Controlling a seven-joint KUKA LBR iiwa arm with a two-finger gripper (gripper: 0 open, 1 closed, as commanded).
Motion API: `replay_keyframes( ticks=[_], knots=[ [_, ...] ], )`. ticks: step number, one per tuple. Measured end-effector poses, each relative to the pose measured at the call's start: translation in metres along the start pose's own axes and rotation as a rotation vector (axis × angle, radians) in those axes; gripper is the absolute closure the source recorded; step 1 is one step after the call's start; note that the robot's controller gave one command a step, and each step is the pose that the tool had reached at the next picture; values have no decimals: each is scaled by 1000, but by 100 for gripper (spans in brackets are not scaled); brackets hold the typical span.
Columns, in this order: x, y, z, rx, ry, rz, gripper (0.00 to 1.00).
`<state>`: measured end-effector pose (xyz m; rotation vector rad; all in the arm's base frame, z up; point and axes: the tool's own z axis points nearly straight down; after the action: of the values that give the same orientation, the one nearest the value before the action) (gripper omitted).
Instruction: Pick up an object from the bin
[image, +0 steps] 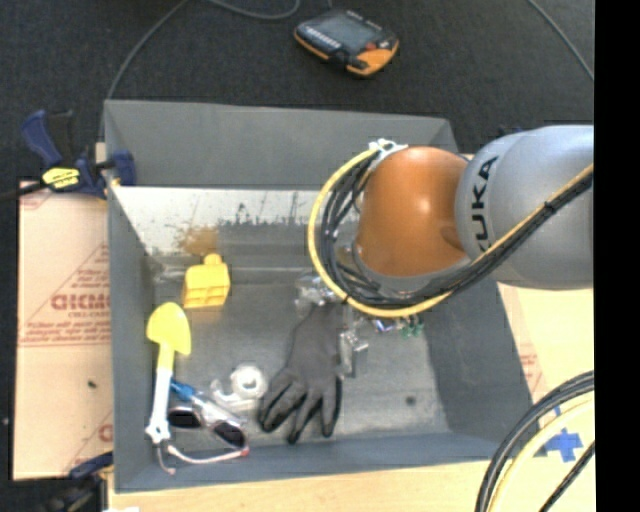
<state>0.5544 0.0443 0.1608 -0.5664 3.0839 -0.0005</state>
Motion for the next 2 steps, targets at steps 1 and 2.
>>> replay_keyframes(
  ticks=[1,2],
  knots=[
    [-48,-47,30,3,-2,-33,0],
    [-53,-40,91,1,-3,-217,0]
  ],
)
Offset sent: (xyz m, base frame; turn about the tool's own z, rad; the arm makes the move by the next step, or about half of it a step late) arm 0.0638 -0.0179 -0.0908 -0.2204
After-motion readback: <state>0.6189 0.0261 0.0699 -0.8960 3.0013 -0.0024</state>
